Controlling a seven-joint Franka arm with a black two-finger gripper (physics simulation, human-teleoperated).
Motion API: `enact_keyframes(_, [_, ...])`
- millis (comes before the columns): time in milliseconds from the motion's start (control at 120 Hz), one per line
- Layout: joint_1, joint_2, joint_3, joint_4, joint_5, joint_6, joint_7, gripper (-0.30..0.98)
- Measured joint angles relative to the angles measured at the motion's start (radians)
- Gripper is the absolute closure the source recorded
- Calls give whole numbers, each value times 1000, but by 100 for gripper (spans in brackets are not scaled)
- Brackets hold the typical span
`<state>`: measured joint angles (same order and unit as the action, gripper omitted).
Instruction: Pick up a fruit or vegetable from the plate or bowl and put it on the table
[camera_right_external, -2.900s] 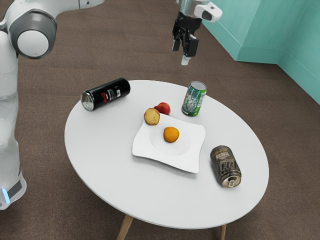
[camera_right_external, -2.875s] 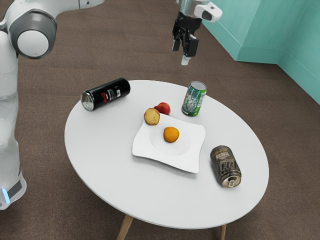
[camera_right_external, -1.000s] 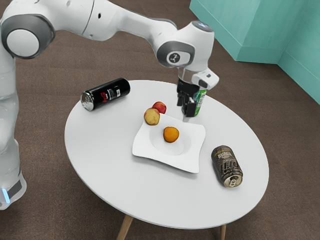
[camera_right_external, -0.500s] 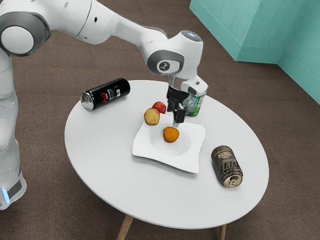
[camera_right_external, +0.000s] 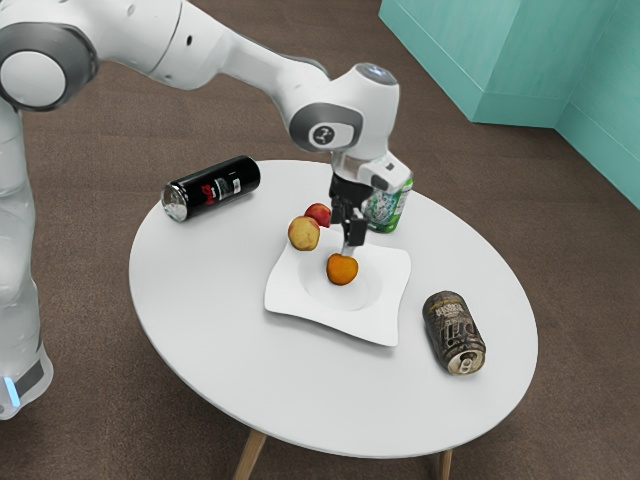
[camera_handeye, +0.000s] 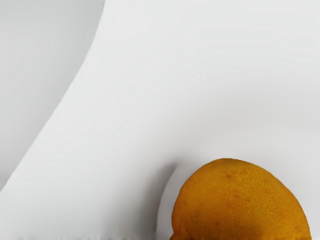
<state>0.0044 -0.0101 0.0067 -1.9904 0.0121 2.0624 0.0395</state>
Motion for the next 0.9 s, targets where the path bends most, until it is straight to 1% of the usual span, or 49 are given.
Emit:
enact_keyframes(400, [1, -3, -34, 4, 1, 0, -2, 0])
enact_keyframes(750, [-85, -5, -30, -3, 1, 2, -3, 0])
enact_keyframes(900, [-114, -33, -27, -3, 0, 1, -3, 0])
